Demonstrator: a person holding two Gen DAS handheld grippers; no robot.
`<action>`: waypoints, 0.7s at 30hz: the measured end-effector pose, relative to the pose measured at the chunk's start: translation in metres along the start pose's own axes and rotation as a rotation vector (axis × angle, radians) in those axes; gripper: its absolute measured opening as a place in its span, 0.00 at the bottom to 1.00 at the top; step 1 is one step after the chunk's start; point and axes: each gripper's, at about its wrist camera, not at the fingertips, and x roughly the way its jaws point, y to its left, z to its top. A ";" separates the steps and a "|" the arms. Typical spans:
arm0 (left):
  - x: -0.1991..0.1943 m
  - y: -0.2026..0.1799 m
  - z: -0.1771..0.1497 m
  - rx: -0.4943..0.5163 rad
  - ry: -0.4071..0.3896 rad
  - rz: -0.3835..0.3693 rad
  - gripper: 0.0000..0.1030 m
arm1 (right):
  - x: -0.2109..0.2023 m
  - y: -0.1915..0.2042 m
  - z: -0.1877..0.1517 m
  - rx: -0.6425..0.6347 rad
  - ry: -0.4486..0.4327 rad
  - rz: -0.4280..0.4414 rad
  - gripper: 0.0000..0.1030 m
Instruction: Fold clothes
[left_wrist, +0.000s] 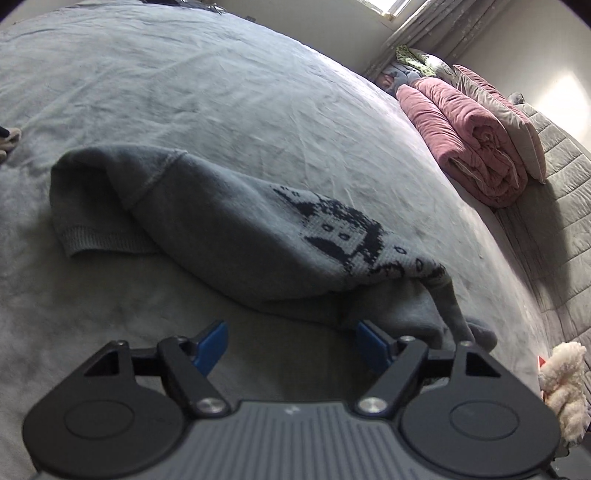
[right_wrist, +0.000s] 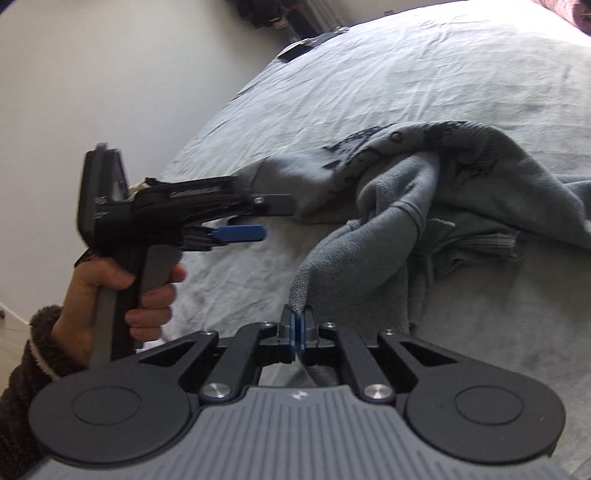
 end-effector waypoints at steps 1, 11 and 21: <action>0.002 -0.002 -0.002 -0.002 0.012 -0.011 0.76 | 0.001 0.005 -0.002 -0.009 0.014 0.027 0.03; 0.014 -0.007 -0.007 -0.030 0.072 -0.044 0.76 | 0.025 0.012 -0.010 -0.070 0.152 0.003 0.14; 0.032 -0.024 -0.019 0.067 0.169 -0.029 0.76 | 0.001 -0.031 0.007 -0.061 0.047 -0.194 0.42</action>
